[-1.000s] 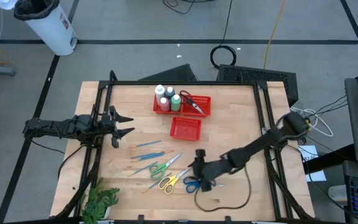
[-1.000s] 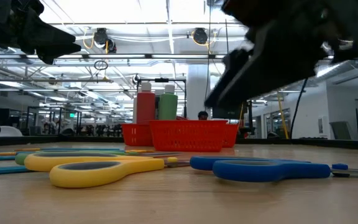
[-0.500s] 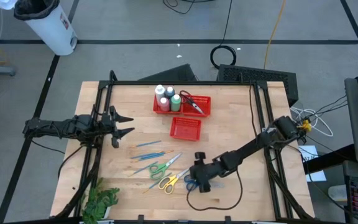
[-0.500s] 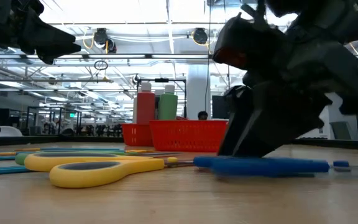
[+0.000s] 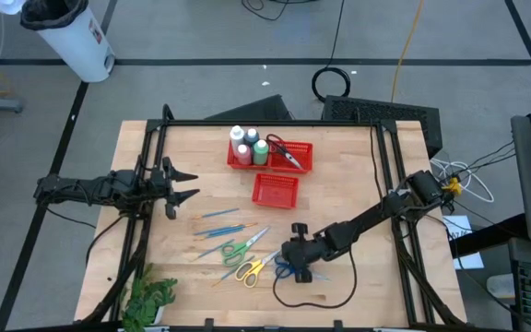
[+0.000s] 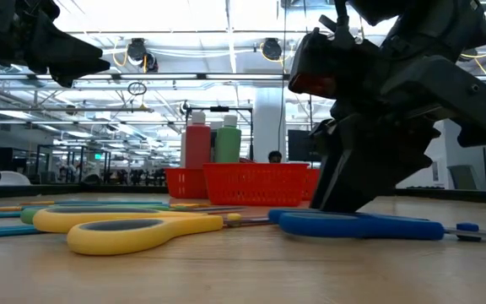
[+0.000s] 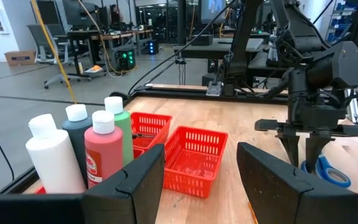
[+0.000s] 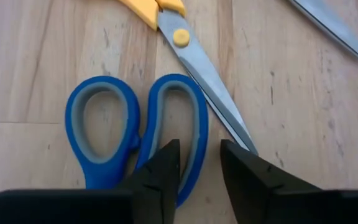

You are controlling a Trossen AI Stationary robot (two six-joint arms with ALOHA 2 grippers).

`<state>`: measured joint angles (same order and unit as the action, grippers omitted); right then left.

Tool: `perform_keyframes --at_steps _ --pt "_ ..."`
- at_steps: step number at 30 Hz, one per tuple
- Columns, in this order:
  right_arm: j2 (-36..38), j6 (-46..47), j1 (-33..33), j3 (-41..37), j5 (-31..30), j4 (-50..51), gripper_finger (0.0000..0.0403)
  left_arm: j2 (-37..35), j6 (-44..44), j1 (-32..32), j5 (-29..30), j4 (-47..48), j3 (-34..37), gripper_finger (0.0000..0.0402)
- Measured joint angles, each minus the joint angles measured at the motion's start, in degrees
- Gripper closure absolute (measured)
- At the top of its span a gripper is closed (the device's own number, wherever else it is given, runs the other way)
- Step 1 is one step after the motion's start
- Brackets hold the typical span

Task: Pick & Place Paint Supplies
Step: Put the blue scissors into the top right red bin

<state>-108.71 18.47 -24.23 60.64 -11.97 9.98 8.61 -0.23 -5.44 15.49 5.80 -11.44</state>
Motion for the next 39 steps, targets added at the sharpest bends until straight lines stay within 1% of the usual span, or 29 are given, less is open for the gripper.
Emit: perform_keyframes --at_steps 9,11,16,20,24,31,34,37,39 --pt "-0.07 -4.59 0.24 -0.11 0.28 0.24 0.0383 0.02 0.00 -0.01 0.00 0.00 0.00 0.0192" --pt "0.04 -4.81 0.47 -0.12 0.37 0.29 0.0392 0.01 0.00 0.01 0.00 0.00 0.00 0.0192" --pt "2.65 -4.74 0.50 -0.31 0.38 1.04 0.0387 -0.01 0.00 0.01 0.00 0.00 0.00 0.0192" --pt "6.40 -4.94 -0.09 -0.71 -0.82 2.86 0.0393 0.02 0.00 0.01 0.00 0.00 0.00 0.0192" --pt "10.56 -4.86 -1.73 -1.03 -5.94 1.92 0.0393 0.01 0.00 0.01 0.00 0.01 0.00 0.0192" --pt "17.18 -2.85 -4.05 -4.54 -13.71 0.98 0.0393 -0.01 0.00 -0.01 0.00 0.00 0.00 0.0192" --pt "20.10 -1.55 -4.70 -6.99 -15.82 0.94 0.0393 -0.01 0.00 0.01 0.00 0.00 0.00 0.0192" --pt "23.00 -0.98 -5.20 -9.36 -18.34 -1.32 0.0393 -0.01 0.00 0.00 0.00 0.00 0.00 0.0192" --pt "24.53 -1.09 -5.22 -11.20 -18.43 -4.60 0.0393 0.01 0.00 0.00 0.00 0.00 0.00 0.0192"
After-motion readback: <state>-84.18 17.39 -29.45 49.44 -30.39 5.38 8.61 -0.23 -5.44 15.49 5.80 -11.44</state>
